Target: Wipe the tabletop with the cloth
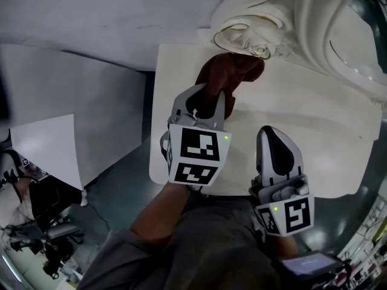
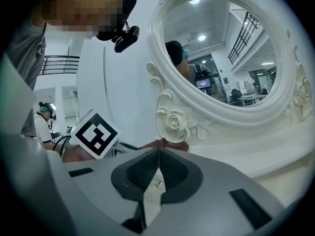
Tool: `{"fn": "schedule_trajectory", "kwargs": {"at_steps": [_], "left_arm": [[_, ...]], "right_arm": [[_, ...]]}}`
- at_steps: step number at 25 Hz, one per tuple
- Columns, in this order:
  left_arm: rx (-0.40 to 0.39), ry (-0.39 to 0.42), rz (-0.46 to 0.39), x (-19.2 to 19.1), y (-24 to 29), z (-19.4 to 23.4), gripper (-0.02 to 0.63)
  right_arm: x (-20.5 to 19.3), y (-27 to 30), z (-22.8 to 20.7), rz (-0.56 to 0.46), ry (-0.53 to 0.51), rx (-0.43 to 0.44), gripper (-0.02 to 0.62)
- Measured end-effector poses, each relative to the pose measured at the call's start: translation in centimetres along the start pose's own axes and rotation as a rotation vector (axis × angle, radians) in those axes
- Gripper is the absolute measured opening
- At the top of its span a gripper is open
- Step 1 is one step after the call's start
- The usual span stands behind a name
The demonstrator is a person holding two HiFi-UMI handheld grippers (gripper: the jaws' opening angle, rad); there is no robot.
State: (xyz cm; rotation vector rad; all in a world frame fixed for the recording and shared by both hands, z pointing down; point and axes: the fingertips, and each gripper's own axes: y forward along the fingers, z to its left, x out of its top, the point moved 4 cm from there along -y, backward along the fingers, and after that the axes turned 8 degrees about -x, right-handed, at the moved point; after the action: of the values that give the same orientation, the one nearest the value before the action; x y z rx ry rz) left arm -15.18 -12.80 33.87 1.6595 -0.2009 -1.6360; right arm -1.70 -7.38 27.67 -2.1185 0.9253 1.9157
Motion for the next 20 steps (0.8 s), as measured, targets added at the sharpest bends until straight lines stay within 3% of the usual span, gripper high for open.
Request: {"fn": "schedule_trajectory", "kwargs": {"at_steps": [8, 14, 20], "left_arm": [[0.07, -0.092, -0.037, -3.0, -3.8, 4.6, 0.097], [0.23, -0.17, -0.035, -7.5, -9.5, 9.4, 0.097], [0.39, -0.195, -0.084, -8.8, -16.4, 11.1, 0.097]], "right_arm": [[-0.3, 1.4, 5.1, 0.015, -0.042, 0.071, 0.015], [-0.9, 1.6, 9.5, 0.027, -0.095, 0.162, 0.015], [-1.1, 0.6, 13.2, 0.013, -0.116, 0.286, 0.015]]}}
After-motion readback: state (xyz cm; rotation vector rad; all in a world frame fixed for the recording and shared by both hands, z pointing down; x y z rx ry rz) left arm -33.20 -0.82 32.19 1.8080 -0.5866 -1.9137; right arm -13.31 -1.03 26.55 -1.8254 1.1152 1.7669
